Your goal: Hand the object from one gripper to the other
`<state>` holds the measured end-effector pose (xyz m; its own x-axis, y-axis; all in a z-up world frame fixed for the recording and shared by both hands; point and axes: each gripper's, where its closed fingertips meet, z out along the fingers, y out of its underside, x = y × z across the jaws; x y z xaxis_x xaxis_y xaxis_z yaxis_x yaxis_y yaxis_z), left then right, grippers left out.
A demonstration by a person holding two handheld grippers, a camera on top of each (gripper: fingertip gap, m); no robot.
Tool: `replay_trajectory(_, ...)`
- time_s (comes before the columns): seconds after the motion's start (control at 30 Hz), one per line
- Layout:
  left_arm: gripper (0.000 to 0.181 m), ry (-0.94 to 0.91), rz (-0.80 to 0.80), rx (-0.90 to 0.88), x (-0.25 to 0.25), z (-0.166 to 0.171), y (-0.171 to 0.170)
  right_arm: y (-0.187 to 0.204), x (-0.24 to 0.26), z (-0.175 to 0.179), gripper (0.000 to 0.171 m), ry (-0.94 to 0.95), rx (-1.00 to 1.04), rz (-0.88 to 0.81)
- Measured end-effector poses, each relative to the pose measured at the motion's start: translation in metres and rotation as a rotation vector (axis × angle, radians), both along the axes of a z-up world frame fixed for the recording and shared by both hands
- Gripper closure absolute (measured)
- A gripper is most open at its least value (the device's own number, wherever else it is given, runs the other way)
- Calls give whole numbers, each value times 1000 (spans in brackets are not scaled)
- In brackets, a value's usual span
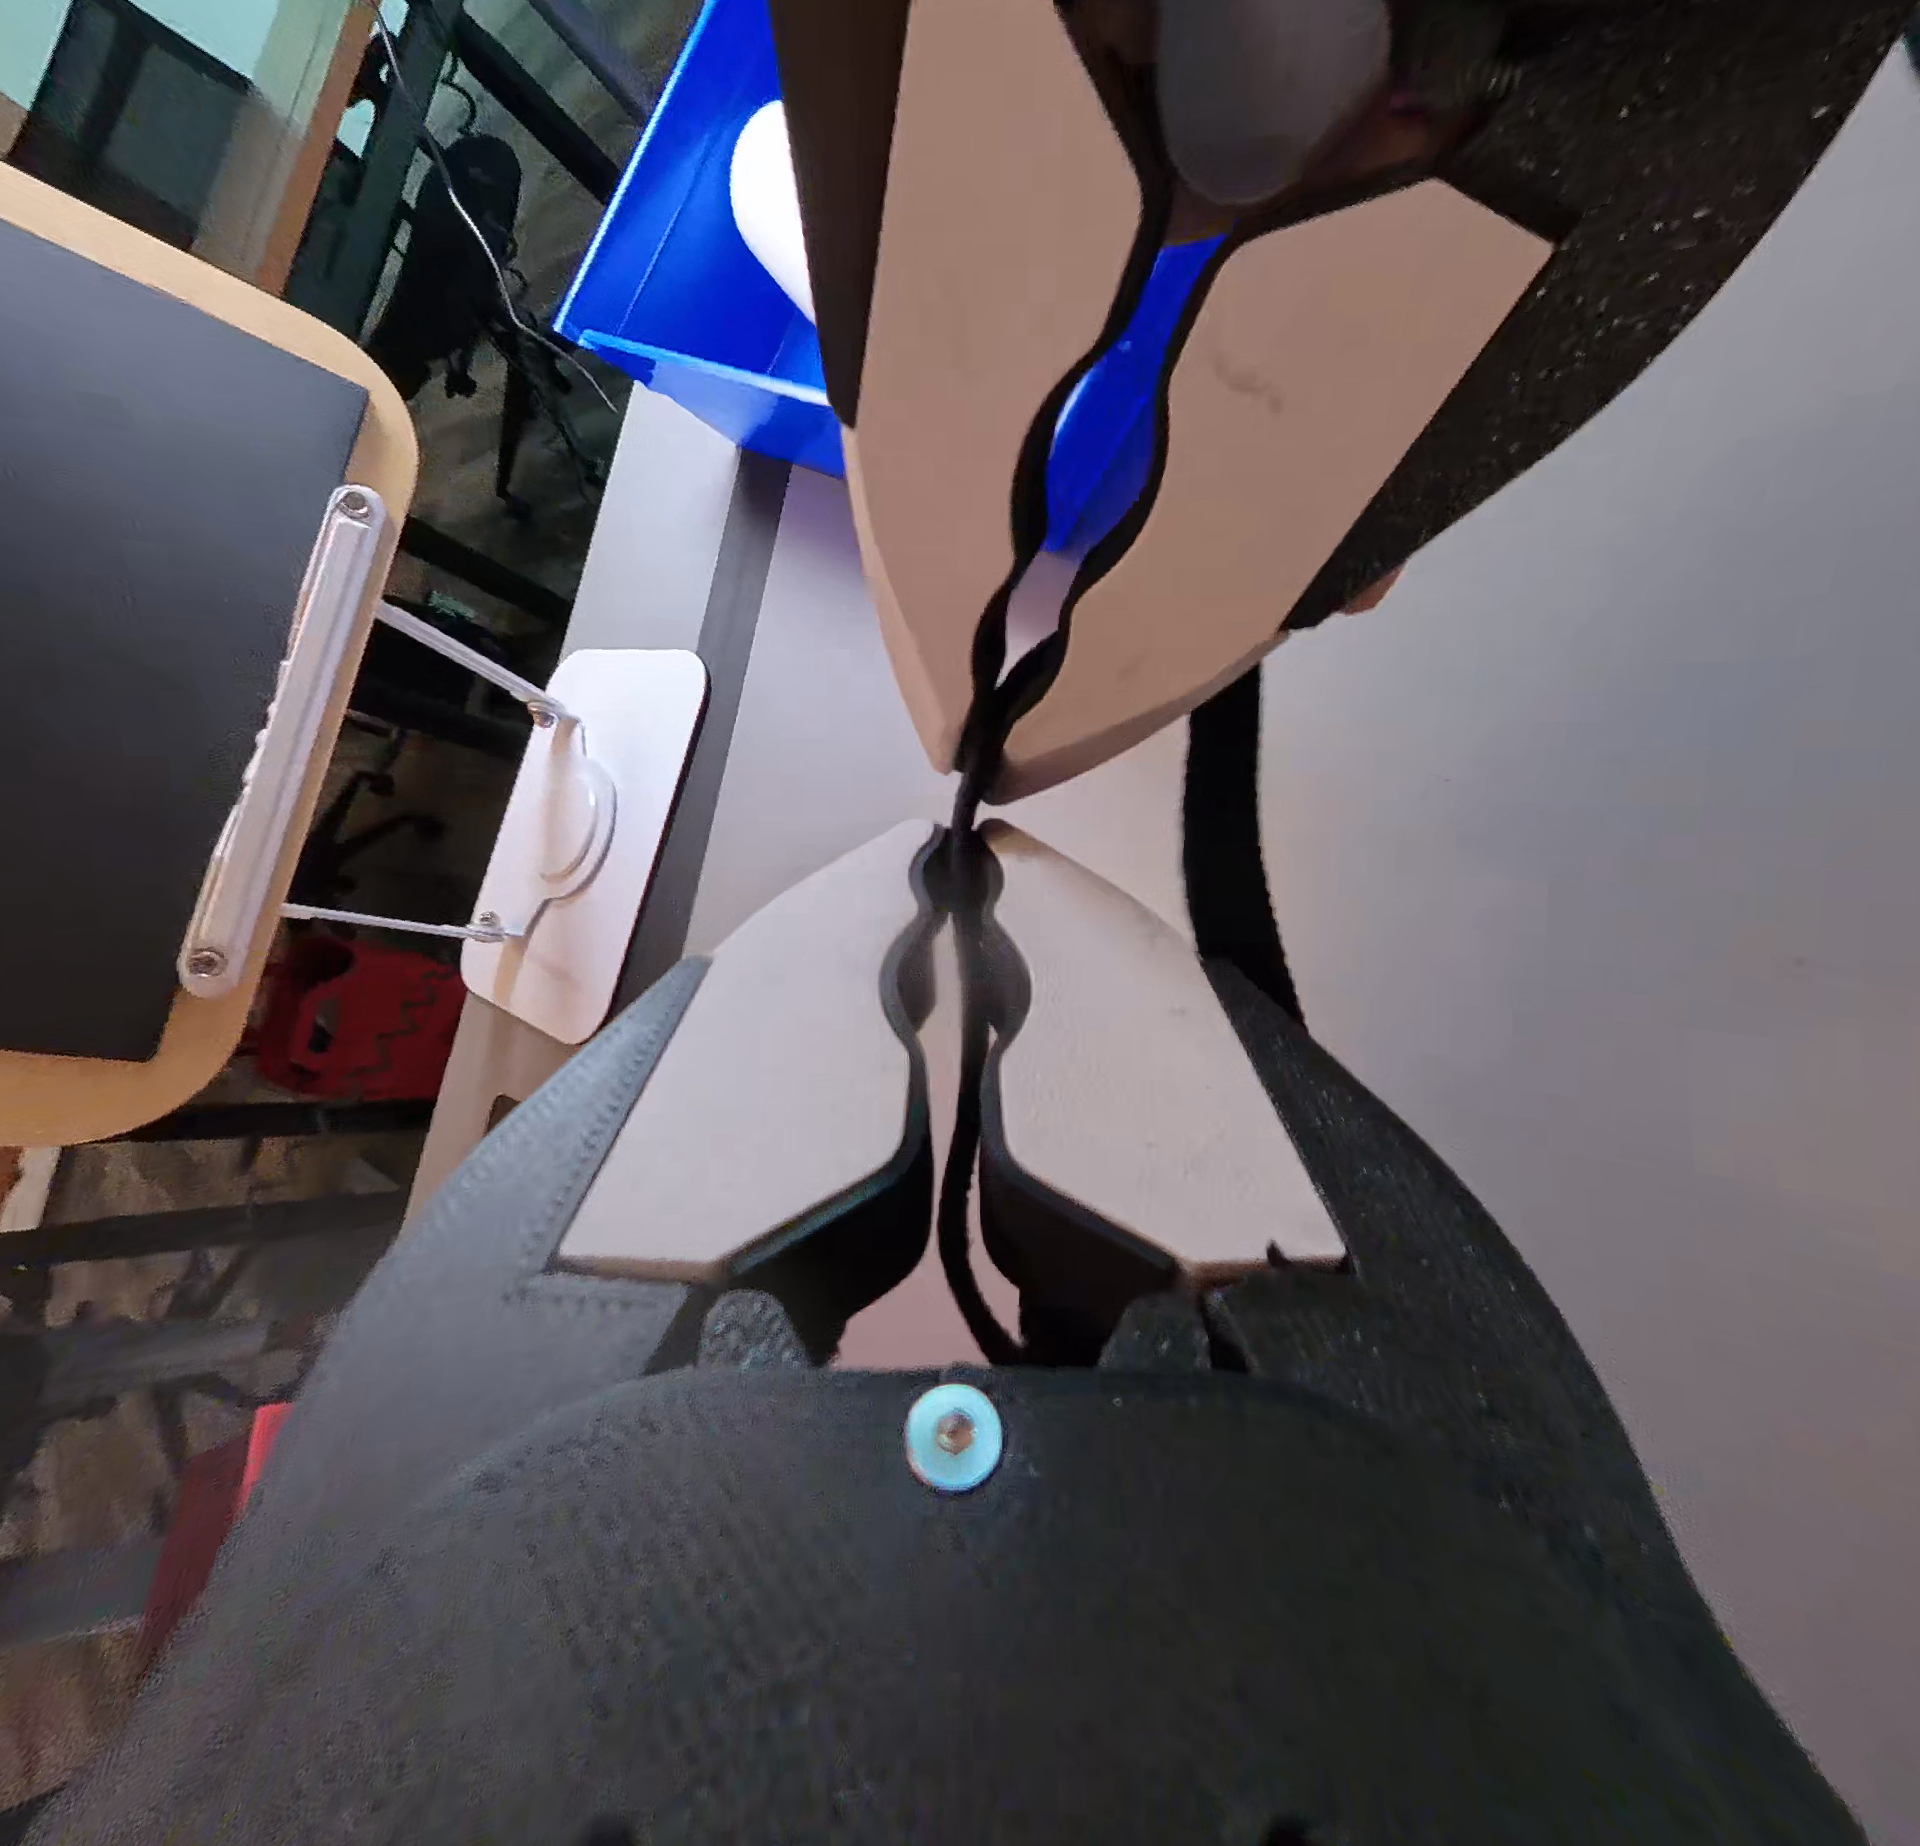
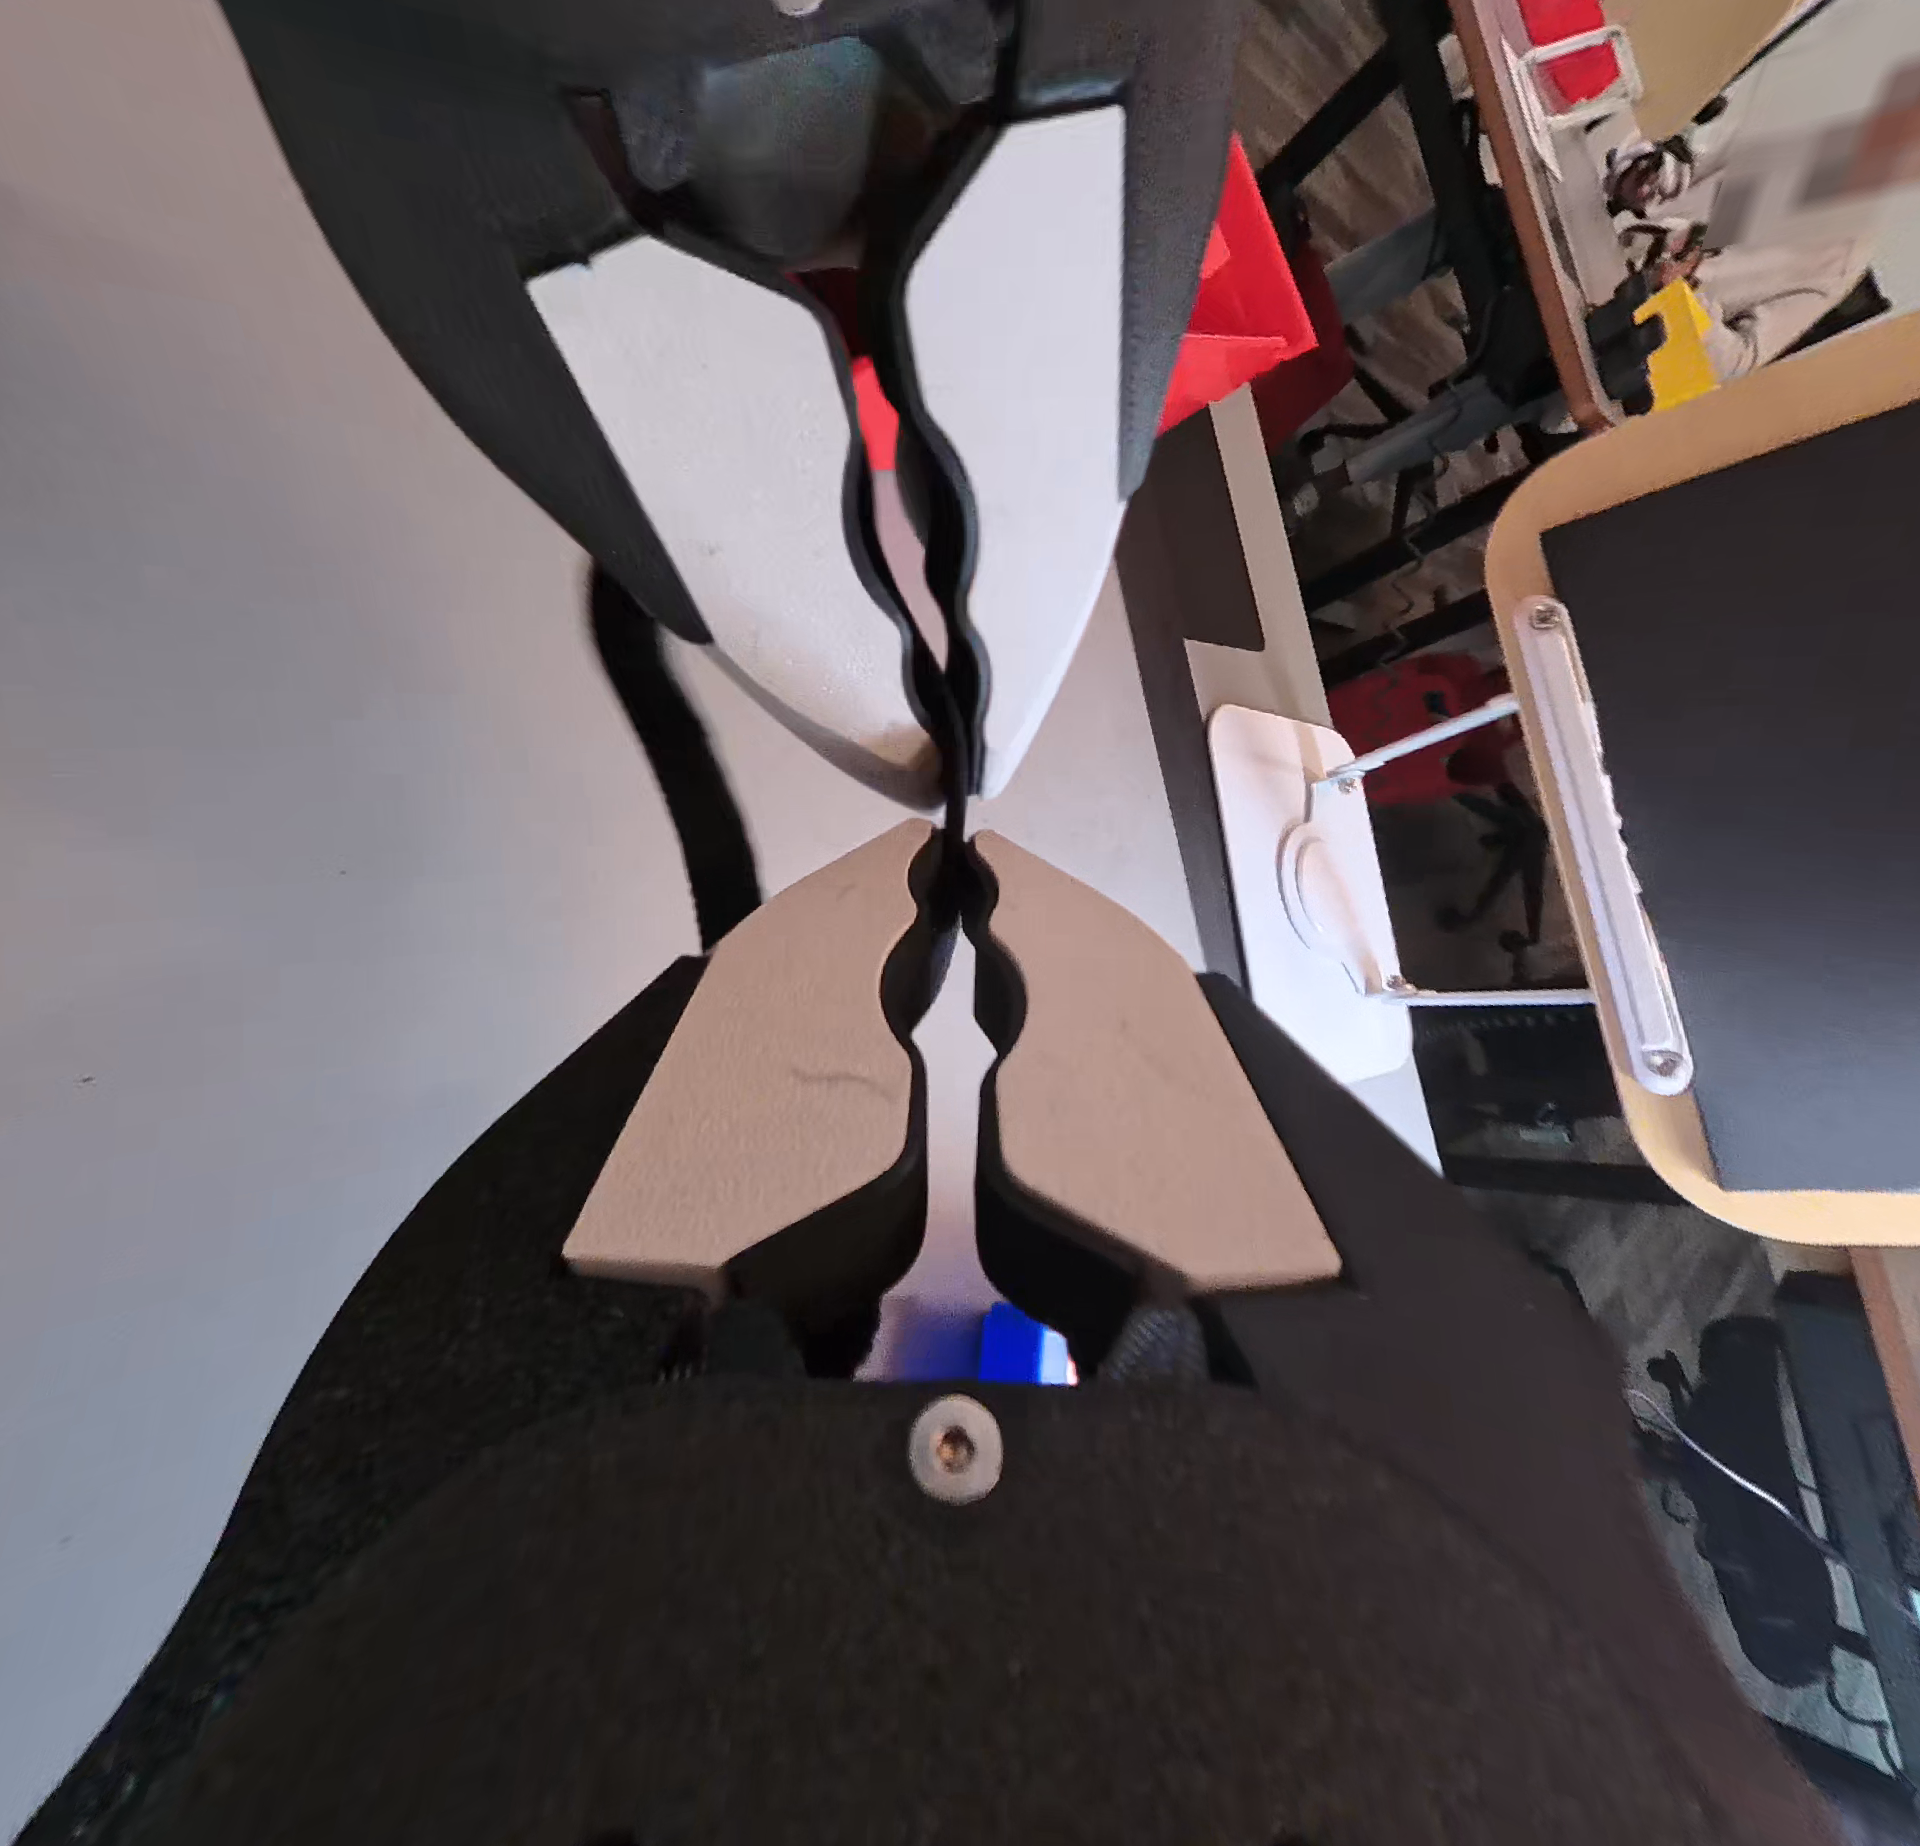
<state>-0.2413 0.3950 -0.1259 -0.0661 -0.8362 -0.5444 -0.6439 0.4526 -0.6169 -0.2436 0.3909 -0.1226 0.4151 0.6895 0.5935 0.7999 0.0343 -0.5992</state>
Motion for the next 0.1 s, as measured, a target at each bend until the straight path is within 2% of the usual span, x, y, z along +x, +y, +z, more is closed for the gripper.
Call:
replay_trajectory(0.03,179,-13,1,-18,0,2,0,2,2,4,169,8,20,-13)
replay_trajectory(0.1,179,-29,34,-48,-4,7,5,5,10,8,158,52,9,-46)
